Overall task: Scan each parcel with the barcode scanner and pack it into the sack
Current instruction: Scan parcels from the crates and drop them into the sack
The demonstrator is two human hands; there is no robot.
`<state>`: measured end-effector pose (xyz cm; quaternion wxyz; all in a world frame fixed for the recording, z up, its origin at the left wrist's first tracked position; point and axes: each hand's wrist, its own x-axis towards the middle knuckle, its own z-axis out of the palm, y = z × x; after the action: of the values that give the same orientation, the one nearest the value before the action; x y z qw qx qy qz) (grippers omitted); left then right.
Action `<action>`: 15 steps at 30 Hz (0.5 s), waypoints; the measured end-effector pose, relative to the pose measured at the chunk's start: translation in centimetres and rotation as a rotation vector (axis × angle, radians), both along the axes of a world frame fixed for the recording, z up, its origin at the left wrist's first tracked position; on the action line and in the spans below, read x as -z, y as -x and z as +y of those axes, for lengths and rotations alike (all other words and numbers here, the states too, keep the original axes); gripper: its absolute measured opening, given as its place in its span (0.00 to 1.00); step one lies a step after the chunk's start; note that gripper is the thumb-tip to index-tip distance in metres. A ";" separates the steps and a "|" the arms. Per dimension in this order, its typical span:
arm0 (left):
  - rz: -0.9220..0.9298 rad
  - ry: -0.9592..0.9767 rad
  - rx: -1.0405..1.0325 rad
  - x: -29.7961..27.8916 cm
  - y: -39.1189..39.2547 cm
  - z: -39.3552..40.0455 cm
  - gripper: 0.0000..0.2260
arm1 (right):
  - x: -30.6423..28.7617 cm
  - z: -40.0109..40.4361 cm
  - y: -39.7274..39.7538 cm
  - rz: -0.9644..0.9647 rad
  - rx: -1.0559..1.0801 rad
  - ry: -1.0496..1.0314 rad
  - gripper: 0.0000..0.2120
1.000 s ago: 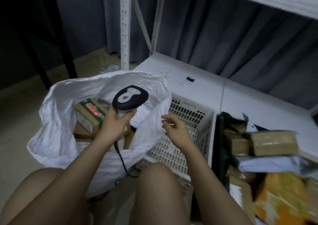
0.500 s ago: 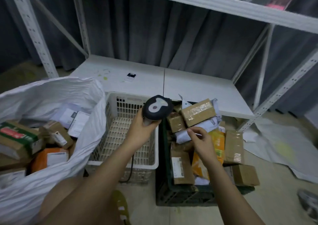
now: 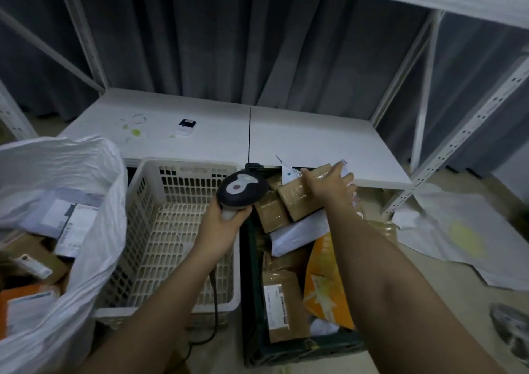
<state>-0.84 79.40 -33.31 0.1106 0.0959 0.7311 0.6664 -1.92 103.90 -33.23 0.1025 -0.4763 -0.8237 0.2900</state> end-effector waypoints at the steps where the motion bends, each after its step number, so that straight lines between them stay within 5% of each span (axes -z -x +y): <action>1: -0.011 -0.002 -0.002 0.0 0.1 0.1 0.23 | 0.2 0.2 0.4 -0.008 0.038 0.033 0.49; 8: -0.012 -0.006 0.001 -0.1 0.7 0.4 0.23 | -0.3 1.4 0.4 0.044 0.077 0.129 0.41; 15: 0.022 -0.062 -0.051 -1.7 -0.4 -1.5 0.21 | -4.2 -1.0 -2.5 0.585 0.063 0.052 0.30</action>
<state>-0.44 77.86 -31.57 0.0824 0.0879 0.7135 0.6902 0.59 102.91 -29.02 0.3323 -0.4002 -0.7363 0.4328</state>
